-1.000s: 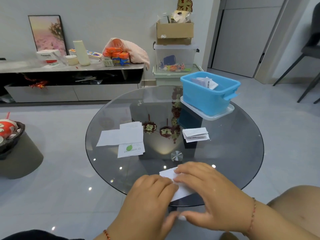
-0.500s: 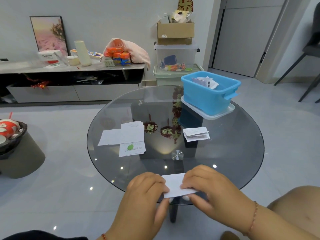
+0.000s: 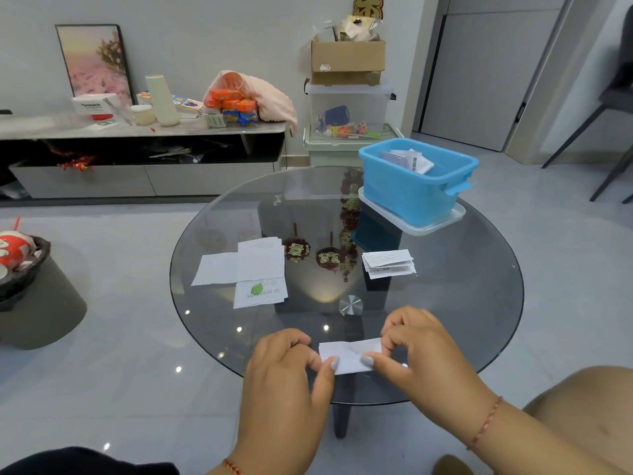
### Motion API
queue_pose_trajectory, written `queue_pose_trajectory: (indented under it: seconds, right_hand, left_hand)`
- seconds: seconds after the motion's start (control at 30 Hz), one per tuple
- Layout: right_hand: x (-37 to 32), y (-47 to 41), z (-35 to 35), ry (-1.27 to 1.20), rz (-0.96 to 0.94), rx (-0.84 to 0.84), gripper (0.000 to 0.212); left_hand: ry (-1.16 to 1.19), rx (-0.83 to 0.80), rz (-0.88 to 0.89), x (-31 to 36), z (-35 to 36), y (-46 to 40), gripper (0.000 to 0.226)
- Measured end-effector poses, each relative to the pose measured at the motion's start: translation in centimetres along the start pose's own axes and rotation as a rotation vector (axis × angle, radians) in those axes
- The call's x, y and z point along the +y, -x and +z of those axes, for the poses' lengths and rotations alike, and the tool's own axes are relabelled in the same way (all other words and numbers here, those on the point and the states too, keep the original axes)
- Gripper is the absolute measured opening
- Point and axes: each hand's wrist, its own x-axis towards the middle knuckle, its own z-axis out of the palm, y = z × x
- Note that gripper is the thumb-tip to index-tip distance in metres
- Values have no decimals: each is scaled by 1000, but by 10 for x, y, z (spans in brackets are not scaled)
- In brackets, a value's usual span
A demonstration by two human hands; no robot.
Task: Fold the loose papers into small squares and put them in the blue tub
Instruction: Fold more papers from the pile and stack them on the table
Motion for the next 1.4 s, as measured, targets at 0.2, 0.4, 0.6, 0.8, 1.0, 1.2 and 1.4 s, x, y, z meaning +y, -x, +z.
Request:
queue_pose_trajectory:
  seconds: [0.2,0.4,0.6,0.8,1.0,1.2,1.4]
  right_hand:
    - [-5,-1,-1,61,34,-20,30]
    - [-9,0,-3,103,23,-14,21]
    - [-7,2,1,142,-124,75,16]
    - [-4,15,-1,308,-441,-94,51]
    - [0,18,8,266,-575,41,27]
    - [-13,11,4,29,-455,97,13]
    - [-26,-1,1,-99,-277,101,12]
  left_hand:
    - [-46,10,22,3,-3,-3,32]
    - [-14,4,226,0,-5,-6,19]
    - [-81,-85,470,-6,-8,-7,31]
    - [-133,-118,587,-7,-16,-3,23]
    - [-161,-82,758,-16,-16,-3,9]
    - [-44,-68,529,-4,-17,-6,14]
    - [39,-106,229,19,-24,-14,19]
